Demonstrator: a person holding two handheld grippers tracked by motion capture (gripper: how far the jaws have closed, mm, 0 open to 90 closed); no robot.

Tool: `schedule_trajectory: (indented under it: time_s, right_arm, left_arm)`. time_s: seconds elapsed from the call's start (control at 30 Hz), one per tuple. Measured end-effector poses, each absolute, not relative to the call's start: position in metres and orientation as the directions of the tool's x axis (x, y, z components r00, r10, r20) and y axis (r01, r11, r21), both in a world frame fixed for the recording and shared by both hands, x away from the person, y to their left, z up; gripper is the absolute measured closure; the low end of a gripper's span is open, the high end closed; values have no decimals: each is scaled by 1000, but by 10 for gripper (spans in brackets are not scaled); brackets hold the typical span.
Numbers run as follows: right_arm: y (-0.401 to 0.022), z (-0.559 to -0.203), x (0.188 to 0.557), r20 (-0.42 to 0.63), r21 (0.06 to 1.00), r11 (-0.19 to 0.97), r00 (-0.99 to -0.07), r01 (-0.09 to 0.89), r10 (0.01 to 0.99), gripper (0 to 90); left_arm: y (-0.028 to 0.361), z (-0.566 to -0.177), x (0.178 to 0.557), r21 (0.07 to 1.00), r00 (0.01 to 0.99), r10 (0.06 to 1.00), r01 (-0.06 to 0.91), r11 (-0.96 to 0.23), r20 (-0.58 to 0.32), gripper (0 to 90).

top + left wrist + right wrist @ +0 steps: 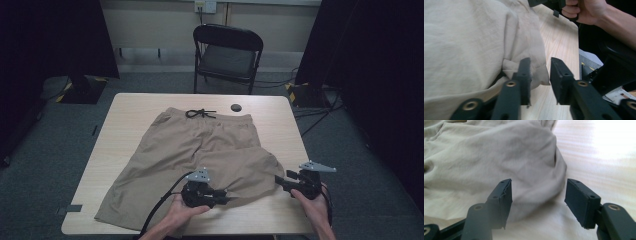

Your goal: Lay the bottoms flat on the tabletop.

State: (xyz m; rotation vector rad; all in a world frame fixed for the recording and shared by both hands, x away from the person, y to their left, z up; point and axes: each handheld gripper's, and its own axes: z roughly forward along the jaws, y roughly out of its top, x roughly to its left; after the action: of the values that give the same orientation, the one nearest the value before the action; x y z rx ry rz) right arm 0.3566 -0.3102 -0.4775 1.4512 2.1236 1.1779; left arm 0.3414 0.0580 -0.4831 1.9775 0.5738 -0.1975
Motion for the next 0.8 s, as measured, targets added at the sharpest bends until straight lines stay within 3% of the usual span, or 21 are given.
schedule_trajectory:
  time_s: [0.17, 0.33, 0.47, 0.67, 0.73, 0.8]
  right_arm:
    - [-310, -487, 359, 183, 752, 155, -429, 641, 884, 383]
    - [-308, -492, 368, 176, 751, 156, -423, 642, 889, 392]
    - [-305, -494, 373, 176, 754, 155, -423, 638, 889, 413]
    - [-300, -492, 379, 175, 762, 153, -427, 629, 887, 435]
    - [-299, -492, 378, 176, 761, 158, -434, 630, 884, 511]
    - [-300, -489, 376, 181, 766, 154, -440, 624, 880, 604]
  left_arm:
    - [42, -490, 340, 791, 874, 323, 473, -389, -364, 549]
    - [32, -498, 339, 771, 889, 351, 438, -463, -294, 521]
    - [31, -500, 340, 765, 886, 364, 441, -469, -287, 585]
    - [36, -501, 343, 755, 896, 343, 428, -496, -283, 799]
    - [36, -501, 341, 748, 898, 333, 429, -508, -289, 871]
    - [38, -501, 339, 745, 900, 326, 426, -513, -290, 889]
